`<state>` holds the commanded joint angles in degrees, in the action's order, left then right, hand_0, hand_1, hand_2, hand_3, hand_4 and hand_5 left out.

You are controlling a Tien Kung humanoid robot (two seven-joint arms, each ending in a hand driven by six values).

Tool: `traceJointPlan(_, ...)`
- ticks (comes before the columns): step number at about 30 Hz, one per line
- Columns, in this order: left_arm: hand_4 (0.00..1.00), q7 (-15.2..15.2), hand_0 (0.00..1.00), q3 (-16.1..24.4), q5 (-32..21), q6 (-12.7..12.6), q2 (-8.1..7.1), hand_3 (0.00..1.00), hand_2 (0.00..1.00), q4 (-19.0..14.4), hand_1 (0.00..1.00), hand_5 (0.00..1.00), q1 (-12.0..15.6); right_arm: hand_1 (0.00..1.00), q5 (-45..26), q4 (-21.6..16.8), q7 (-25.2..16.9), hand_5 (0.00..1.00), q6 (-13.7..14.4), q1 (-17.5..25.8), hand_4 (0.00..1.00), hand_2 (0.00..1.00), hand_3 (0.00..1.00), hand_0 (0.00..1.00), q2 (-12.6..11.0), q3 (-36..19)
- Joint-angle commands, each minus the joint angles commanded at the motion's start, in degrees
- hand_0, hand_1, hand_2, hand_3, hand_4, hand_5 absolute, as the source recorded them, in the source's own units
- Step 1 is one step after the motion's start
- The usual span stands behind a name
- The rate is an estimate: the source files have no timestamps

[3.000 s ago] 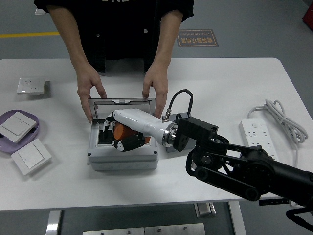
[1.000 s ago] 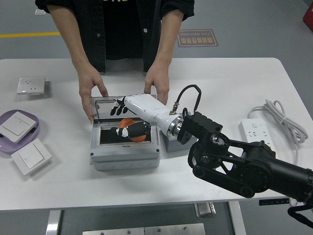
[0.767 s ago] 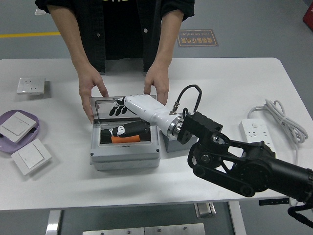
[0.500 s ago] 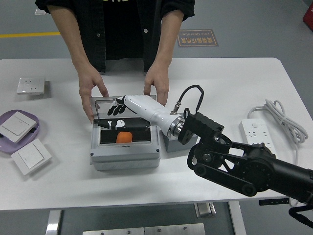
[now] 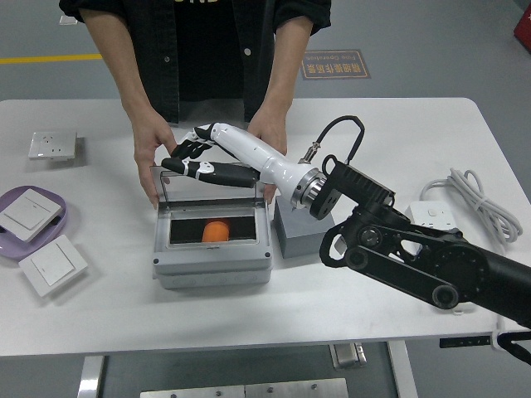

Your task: Pick up the cylinder from the cube,place it in the box,flap close box

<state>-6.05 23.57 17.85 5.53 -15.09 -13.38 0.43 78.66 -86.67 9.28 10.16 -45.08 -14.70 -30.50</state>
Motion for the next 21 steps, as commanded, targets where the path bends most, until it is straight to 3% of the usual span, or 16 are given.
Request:
traceJointPlan(11,0.688,-0.10,0.690,0.42,0.58,0.17,-0.48,0.706,0.671,-0.04,0.692,0.205,-0.43,0.685,-12.53,12.60,-2.62,0.998,-1.16,-4.86,0.998,0.693,0.665,0.783,1.30,4.94)
traceJointPlan(21,0.686,-0.20,0.690,0.55,0.85,0.09,-0.40,0.705,0.671,-0.08,0.691,0.203,-0.56,0.687,-12.76,10.06,-2.75,0.998,-0.67,-4.23,0.998,0.696,0.679,0.774,-0.03,7.23)
